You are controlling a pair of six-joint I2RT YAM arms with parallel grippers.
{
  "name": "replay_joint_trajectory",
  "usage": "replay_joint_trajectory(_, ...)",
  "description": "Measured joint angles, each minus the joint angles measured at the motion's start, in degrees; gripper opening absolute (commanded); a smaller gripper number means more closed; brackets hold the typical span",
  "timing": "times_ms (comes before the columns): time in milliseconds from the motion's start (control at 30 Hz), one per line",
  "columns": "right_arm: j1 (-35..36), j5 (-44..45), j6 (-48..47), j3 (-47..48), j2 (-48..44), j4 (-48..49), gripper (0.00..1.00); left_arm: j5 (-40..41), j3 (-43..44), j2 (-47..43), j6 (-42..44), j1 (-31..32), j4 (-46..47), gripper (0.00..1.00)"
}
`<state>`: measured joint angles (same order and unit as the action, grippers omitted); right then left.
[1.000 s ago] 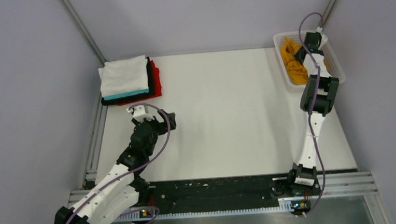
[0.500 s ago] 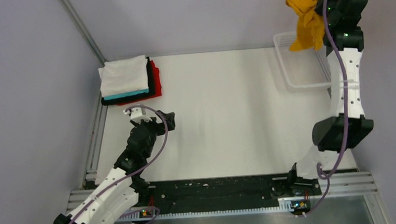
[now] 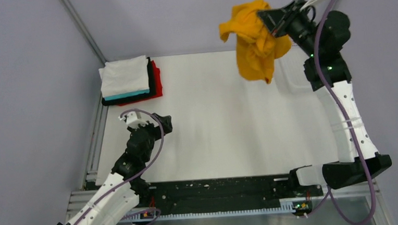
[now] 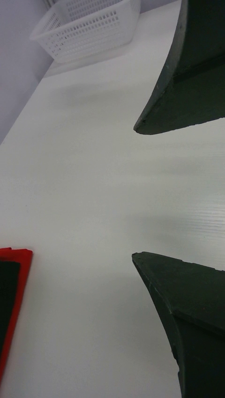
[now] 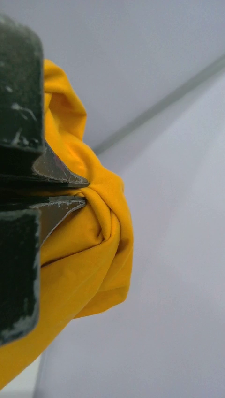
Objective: Fold and stack the t-shirts
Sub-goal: Move the tshirt to the center of the board, then flatten out the tshirt
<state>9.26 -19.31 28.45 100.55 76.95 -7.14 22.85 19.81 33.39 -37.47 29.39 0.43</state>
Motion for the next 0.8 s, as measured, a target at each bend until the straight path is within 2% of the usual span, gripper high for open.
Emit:
replay_joint_trajectory(67,2.49,-5.05,4.07,-8.81,-1.66,4.70,0.01,0.79,0.00,-0.87,-1.16,-0.02,-2.03,0.99)
replay_joint_trajectory(167,4.17,-9.79,8.31,-22.91,-3.23,9.51,0.16,1.27,0.00,-1.95,-2.56,-0.04,-4.11,0.99)
replay_joint_trajectory(200,4.20,-10.05,9.25,-27.50,-3.69,10.05,0.23,1.25,0.00,-2.19,-2.95,-0.02,-4.74,0.99)
replay_joint_trajectory(300,4.09,-5.90,10.29,-44.41,-5.18,12.20,0.59,0.98,0.00,-2.43,-3.43,-0.02,-5.68,0.99)
replay_joint_trajectory(400,3.96,3.06,9.51,-55.49,-5.22,8.92,0.73,0.44,0.00,-1.95,-3.80,-0.02,-5.97,0.99)
replay_joint_trajectory(500,3.96,13.33,7.06,-58.99,-5.64,2.56,0.83,-0.72,0.04,0.07,-4.26,-0.02,-6.03,0.99)
replay_joint_trajectory(633,4.20,22.49,2.25,-59.12,-11.96,-0.70,0.88,-2.49,1.46,5.66,-4.68,-0.02,-6.29,0.99)
replay_joint_trajectory(800,8.70,23.17,-8.00,-59.67,-22.64,1.88,0.89,-4.70,3.52,11.87,-5.05,-0.02,-6.47,0.99)
